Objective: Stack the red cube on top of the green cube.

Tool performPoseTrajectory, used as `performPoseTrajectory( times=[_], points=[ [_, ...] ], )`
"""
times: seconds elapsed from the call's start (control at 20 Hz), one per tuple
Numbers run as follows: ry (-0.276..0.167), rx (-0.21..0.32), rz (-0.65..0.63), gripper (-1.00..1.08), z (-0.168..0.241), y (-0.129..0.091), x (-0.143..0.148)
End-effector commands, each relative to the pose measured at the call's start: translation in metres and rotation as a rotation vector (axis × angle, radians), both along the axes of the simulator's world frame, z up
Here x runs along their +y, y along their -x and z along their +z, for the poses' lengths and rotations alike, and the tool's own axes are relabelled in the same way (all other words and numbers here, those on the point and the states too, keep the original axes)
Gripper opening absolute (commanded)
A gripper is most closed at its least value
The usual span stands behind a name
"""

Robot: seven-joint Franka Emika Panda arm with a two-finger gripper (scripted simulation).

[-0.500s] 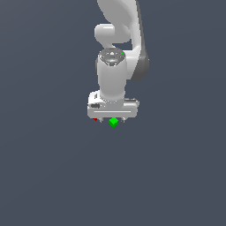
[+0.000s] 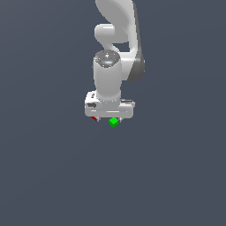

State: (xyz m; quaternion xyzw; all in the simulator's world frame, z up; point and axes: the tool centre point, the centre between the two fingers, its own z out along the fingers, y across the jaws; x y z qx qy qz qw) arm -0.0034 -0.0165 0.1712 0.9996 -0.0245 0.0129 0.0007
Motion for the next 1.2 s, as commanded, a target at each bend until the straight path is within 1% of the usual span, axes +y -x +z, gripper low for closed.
performPoseTrajectory(
  times=[0.0, 0.3, 0.65, 0.9, 1.15],
  points=[
    [0.0, 0.002, -0.044, 1.0, -0.007, 0.007, -0.01],
    [-0.003, 0.008, -0.202, 1.0, -0.031, 0.036, -0.041],
    [-0.005, 0.016, -0.433, 1.0, -0.067, 0.087, -0.078],
    [-0.007, 0.02, -0.549, 1.0, -0.086, 0.116, -0.091],
    [-0.008, 0.023, -0.618, 1.0, -0.097, 0.134, -0.097]
  ],
)
